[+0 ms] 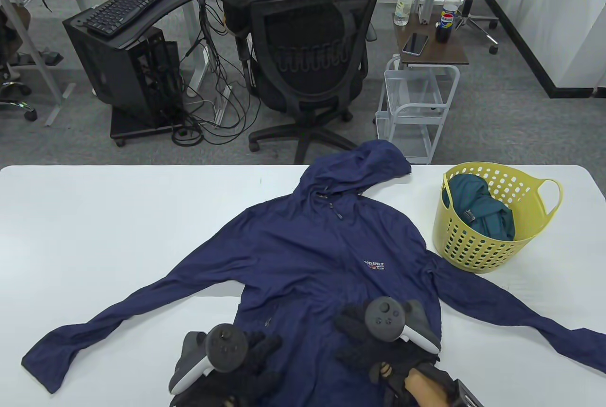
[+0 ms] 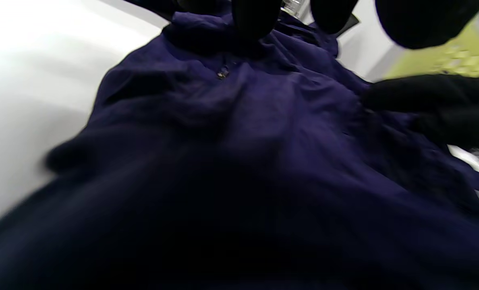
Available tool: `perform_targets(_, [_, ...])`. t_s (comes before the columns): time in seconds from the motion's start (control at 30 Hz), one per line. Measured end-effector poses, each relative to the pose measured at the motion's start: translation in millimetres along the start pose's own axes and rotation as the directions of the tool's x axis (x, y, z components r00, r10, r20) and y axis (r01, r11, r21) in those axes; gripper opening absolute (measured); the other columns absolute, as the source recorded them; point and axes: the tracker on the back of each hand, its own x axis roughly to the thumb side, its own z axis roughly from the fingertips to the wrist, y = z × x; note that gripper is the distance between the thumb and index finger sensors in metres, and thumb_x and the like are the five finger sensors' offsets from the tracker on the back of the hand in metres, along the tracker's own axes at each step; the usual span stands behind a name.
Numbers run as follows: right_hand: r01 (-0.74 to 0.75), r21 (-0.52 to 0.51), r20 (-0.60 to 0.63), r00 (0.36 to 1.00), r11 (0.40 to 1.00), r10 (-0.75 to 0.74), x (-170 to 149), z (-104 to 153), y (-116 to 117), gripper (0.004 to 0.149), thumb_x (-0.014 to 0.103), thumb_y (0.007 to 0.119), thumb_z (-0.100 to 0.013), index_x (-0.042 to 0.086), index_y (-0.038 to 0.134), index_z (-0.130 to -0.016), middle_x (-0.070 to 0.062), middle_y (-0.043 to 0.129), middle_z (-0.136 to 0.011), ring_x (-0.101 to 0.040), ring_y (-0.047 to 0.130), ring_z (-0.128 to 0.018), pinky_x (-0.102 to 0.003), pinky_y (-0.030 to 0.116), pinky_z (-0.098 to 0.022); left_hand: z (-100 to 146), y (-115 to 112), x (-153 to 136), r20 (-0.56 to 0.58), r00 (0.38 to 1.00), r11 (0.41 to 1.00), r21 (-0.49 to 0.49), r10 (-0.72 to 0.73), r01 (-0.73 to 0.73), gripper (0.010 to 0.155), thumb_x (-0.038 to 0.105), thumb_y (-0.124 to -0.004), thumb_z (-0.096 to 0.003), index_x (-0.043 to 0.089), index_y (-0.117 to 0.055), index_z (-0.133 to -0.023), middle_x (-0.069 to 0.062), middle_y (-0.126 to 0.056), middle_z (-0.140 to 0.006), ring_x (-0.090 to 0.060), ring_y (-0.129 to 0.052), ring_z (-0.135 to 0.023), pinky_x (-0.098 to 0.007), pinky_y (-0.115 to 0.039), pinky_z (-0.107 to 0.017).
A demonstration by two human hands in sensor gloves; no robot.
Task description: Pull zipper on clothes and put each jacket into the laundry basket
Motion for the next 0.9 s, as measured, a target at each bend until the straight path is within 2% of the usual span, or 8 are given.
perform_targets(0.07, [-0.102, 0.076, -0.055, 0.993, 0.992, 0.107, -10, -8, 11, 0.095, 0.065, 0.084, -0.039, 0.034, 0.033, -0.112, 0.003, 0.011, -0.123, -0.047, 0.001, -0.106, -0.076, 0.016, -0.069, -22, -6, 3, -0.048, 0.995, 0.996, -0.017, -0.090, 0.089, 0.073, 0.065, -0.072, -0.0357, 0.059, -0.040, -0.102, 0.012, -0.036, -0.123, -0.032, -0.031, -0.113, -0.070, -0.030, -0.074])
perform_targets(0.13, [-0.171, 0.127, -0.073, 0.981, 0.977, 0.181, -19, -13, 19, 0.100, 0.068, 0.083, -0.037, 0.041, 0.019, -0.109, 0.006, -0.004, -0.118, -0.046, -0.005, -0.104, -0.076, 0.012, -0.068, -40, -18, 3, -0.049, 0.977, 0.970, -0.137, -0.209, 0.200, 0.079, 0.067, -0.072, -0.0335, 0.065, -0.026, -0.097, 0.017, -0.012, -0.121, -0.028, -0.014, -0.113, -0.068, -0.021, -0.075])
perform_targets(0.3, [-0.112, 0.159, -0.103, 0.986, 0.981, 0.129, -41, -14, 21, 0.101, 0.069, 0.081, -0.036, 0.045, 0.011, -0.105, 0.006, -0.007, -0.117, -0.046, -0.006, -0.103, -0.075, 0.010, -0.068, -45, -53, -14, -0.063, 0.914, 0.855, -0.383, -0.401, 0.349, 0.090, 0.073, -0.067, -0.0298, 0.063, -0.004, -0.093, 0.015, 0.016, -0.110, -0.028, 0.009, -0.105, -0.067, -0.014, -0.073])
perform_targets(0.37, [-0.118, 0.169, -0.083, 0.988, 0.979, 0.133, -39, -11, 20, 0.099, 0.067, 0.083, -0.036, 0.046, 0.015, -0.106, 0.006, -0.004, -0.117, -0.046, -0.004, -0.104, -0.075, 0.012, -0.069, -33, -48, -12, -0.057, 0.919, 0.877, -0.325, -0.391, 0.353, 0.088, 0.071, -0.071, -0.0302, 0.062, -0.013, -0.096, 0.012, 0.006, -0.113, -0.029, -0.001, -0.107, -0.066, -0.023, -0.074])
perform_targets(0.47, [-0.215, 0.149, 0.015, 0.976, 0.965, 0.215, -18, 3, 22, 0.093, 0.065, 0.085, -0.037, 0.044, 0.028, -0.108, 0.003, 0.009, -0.121, -0.050, 0.011, -0.107, -0.075, 0.027, -0.071, -7, -34, 2, -0.066, 0.907, 0.859, -0.357, -0.415, 0.367, 0.076, 0.067, -0.075, -0.0316, 0.057, -0.042, -0.099, 0.007, -0.026, -0.118, -0.032, -0.036, -0.109, -0.065, -0.038, -0.073])
perform_targets(0.57, [-0.283, 0.146, 0.138, 0.955, 0.948, 0.263, 7, 19, 31, 0.083, 0.066, 0.084, -0.038, 0.046, 0.044, -0.107, 0.000, 0.021, -0.122, -0.050, 0.026, -0.106, -0.071, 0.039, -0.071, 11, -13, 18, -0.082, 0.902, 0.870, -0.314, -0.424, 0.381, 0.066, 0.063, -0.079, -0.0315, 0.044, -0.076, -0.095, 0.000, -0.088, -0.103, -0.033, -0.076, -0.098, -0.064, -0.053, -0.069])
perform_targets(0.7, [-0.278, 0.083, 0.162, 0.951, 0.957, 0.262, 21, 24, 28, 0.072, 0.065, 0.079, -0.041, 0.042, 0.057, -0.105, 0.000, 0.035, -0.122, -0.045, 0.038, -0.107, -0.066, 0.043, -0.073, 2, 17, 34, -0.153, 0.908, 0.913, -0.193, -0.391, 0.361, 0.066, 0.061, -0.073, -0.0364, 0.042, -0.069, -0.099, -0.001, -0.076, -0.110, -0.035, -0.070, -0.100, -0.064, -0.050, -0.070])
perform_targets(0.9, [-0.152, -0.137, 0.078, 0.983, 0.979, 0.163, 4, 21, 11, 0.068, 0.058, 0.076, -0.045, 0.034, 0.060, -0.106, -0.002, 0.040, -0.121, -0.044, 0.036, -0.107, -0.067, 0.041, -0.073, -78, 62, 85, -0.168, 0.939, 0.934, 0.149, -0.300, 0.325, 0.065, 0.060, -0.071, -0.0372, 0.044, -0.065, -0.100, 0.004, -0.074, -0.111, -0.034, -0.069, -0.101, -0.064, -0.052, -0.070])
